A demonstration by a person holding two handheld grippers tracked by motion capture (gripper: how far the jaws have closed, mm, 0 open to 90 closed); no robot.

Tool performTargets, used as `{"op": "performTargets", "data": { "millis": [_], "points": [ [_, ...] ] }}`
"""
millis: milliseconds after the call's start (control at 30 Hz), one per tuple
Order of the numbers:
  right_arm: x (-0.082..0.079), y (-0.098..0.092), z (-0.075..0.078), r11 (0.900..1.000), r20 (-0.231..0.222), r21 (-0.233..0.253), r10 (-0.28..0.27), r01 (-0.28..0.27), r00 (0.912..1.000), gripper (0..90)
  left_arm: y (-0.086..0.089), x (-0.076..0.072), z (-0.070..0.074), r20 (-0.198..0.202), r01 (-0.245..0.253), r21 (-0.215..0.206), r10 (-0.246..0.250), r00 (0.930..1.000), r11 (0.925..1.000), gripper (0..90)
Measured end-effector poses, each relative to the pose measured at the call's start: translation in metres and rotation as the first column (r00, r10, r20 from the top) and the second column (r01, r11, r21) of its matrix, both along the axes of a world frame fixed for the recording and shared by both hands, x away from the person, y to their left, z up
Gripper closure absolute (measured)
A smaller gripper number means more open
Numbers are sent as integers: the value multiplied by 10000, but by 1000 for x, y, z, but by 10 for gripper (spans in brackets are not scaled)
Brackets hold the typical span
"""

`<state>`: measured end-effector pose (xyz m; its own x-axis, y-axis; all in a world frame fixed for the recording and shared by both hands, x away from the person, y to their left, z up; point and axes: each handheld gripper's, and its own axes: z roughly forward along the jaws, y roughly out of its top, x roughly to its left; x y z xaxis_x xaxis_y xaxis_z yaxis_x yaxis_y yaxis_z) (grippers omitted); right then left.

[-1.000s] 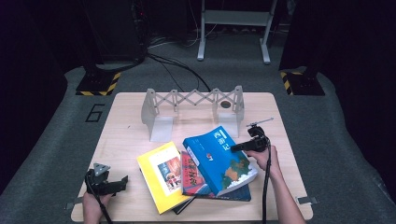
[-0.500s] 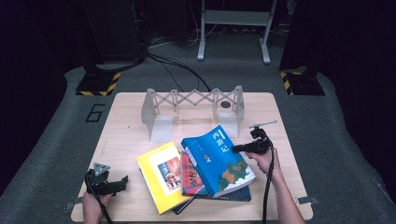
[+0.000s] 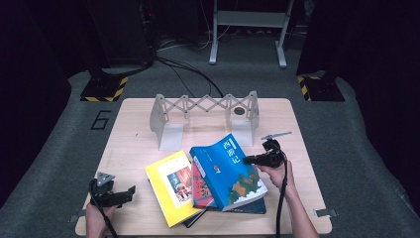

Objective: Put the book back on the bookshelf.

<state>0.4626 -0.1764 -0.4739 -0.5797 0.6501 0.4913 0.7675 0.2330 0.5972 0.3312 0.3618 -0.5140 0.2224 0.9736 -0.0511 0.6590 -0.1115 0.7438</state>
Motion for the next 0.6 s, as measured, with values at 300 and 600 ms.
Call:
{"op": "performTargets", "data": {
  "millis": [300, 600],
  "points": [
    [-8, 6, 1, 10000, 131, -70, 46, -45, 9999, 788, -33, 8, 43, 88, 1301, -275, -1299, 9915, 9911, 26],
    [-14, 13, 3, 9989, 407, -461, 4, 15, 9992, 786, -74, 31, 59, 49, 2479, -775, -2483, 9687, 9657, 36]
  ]
}}
